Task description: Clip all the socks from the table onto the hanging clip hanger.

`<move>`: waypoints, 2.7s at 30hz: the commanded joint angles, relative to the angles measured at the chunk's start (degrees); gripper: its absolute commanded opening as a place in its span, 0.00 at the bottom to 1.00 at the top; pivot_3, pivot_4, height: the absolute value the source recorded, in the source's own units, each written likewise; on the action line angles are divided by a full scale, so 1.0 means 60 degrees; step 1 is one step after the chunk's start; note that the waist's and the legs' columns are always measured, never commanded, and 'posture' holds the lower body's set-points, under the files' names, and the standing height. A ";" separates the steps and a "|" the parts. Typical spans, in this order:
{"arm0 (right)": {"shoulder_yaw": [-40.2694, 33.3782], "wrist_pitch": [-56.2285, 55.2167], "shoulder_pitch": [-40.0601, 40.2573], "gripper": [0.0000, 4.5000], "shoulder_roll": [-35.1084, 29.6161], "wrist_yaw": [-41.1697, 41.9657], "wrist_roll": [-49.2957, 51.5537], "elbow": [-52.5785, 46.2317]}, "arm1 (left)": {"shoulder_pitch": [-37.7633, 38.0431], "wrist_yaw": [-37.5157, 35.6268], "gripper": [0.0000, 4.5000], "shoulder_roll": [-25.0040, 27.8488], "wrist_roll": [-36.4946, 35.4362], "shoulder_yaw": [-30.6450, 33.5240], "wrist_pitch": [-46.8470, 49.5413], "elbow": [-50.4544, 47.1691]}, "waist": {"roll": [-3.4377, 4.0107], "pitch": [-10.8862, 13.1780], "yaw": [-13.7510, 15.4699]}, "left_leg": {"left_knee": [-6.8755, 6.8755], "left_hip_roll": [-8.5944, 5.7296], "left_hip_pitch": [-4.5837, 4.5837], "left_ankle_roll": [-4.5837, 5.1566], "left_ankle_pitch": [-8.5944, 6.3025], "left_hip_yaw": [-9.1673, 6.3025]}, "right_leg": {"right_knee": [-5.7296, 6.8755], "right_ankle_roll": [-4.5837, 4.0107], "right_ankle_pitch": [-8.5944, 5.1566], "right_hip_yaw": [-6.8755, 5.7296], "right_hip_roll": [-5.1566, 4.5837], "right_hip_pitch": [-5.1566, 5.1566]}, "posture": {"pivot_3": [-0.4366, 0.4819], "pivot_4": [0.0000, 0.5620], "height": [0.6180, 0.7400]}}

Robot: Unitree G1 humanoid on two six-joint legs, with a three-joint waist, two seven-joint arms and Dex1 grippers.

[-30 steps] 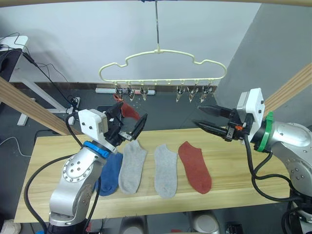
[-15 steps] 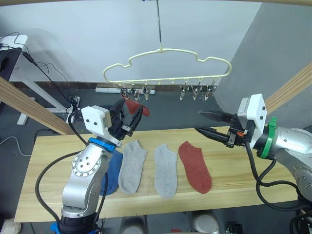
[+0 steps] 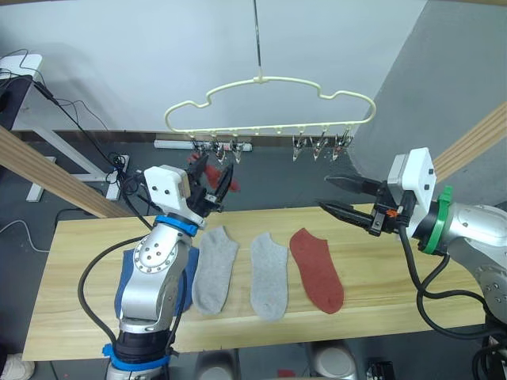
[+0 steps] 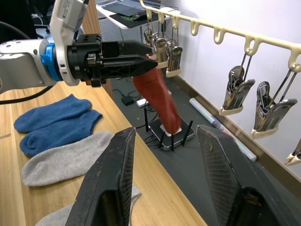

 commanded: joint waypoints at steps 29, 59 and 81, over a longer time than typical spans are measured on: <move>-0.0080 -0.0268 -0.0048 0.48 -0.0001 -0.0220 0.0292 -0.0256 | -0.0708 0.0559 0.51 -0.0305 0.0427 0.0321 -0.0695 0.0313 | -0.0010 0.0033 -0.0148 | 0.0006 0.0000 -0.0001 0.0000 0.0000 0.0003 | 0.0001 0.0006 0.0003 0.0001 -0.0001 0.0002 | 0.15 0.68 1.00; 0.0077 -0.0362 -0.0073 0.48 -0.0024 -0.0205 0.0281 -0.0149 | -0.0948 0.0896 0.09 -0.0438 0.0420 0.0277 -0.0143 -0.0371 | -0.0011 0.0033 -0.0140 | 0.0008 0.0000 -0.0002 -0.0001 0.0001 0.0009 | 0.0001 0.0007 0.0004 0.0001 -0.0001 0.0003 | 0.17 0.67 1.00; 0.3602 0.1053 0.2585 0.99 0.1589 -0.4089 -0.3185 -0.0267 | -0.0981 0.0484 0.00 -0.0056 0.0236 0.0207 0.0572 -0.0953 | -0.0011 0.0051 -0.0157 | 0.0010 0.0004 0.0006 -0.0005 0.0003 -0.0003 | 0.0007 0.0022 0.0010 0.0021 0.0001 0.0001 | 0.19 0.69 1.00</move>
